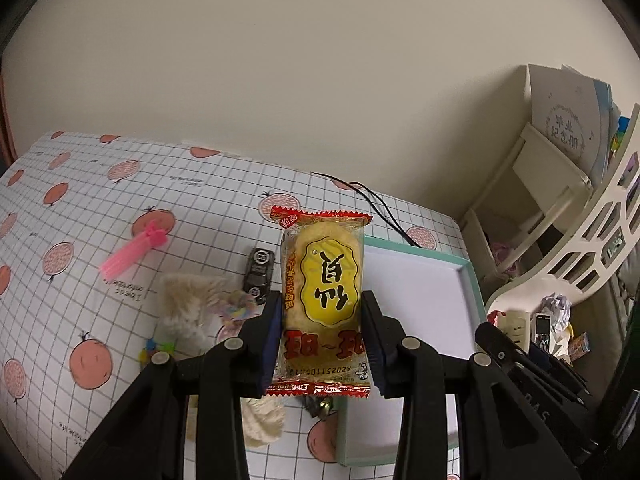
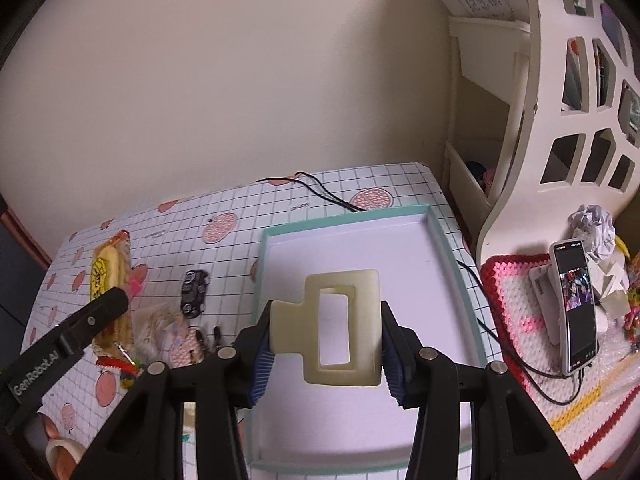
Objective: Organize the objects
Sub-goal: 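Carry the clip and the snack packet over the teal tray with both tools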
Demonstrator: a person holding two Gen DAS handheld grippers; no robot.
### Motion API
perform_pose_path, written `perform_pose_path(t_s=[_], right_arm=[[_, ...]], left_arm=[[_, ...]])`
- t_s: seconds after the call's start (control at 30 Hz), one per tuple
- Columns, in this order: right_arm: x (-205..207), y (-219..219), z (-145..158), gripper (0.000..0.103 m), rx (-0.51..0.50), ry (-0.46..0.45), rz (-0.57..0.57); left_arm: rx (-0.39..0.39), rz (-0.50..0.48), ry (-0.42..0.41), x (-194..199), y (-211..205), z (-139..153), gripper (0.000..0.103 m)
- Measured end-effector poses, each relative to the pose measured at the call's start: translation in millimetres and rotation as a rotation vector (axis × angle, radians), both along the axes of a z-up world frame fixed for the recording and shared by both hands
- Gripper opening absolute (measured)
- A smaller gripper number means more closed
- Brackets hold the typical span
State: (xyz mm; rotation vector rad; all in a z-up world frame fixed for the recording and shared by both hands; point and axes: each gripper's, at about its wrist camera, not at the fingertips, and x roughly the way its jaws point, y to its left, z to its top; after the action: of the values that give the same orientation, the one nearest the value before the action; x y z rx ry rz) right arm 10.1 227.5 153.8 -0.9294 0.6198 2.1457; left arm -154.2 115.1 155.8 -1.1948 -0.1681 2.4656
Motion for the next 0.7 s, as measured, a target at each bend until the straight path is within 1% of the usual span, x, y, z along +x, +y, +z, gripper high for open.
perform_pose_path(t_s=[0.2,0.3,0.53,0.7], right_arm=[[4,23,-32,0.049,-0.025,-0.043,-0.027],[6,32,-43,0.049,-0.035,-0.053,-0.036],[8,48,-60,0.049,-0.038,-0.078,-0.058],[7,53,-72,0.049,-0.036,-0.099,-0.059]], left_arm=[[-0.013,-0.026,-0.031,-13,20,-17,0.039],[-0.014,-0.046,-0.040,-14,31,-23,0.039],[-0.019,-0.094,-0.075,-22,60,-41,0.039],[-0.041,-0.138,-0.090,-23,77,-54,0.039]])
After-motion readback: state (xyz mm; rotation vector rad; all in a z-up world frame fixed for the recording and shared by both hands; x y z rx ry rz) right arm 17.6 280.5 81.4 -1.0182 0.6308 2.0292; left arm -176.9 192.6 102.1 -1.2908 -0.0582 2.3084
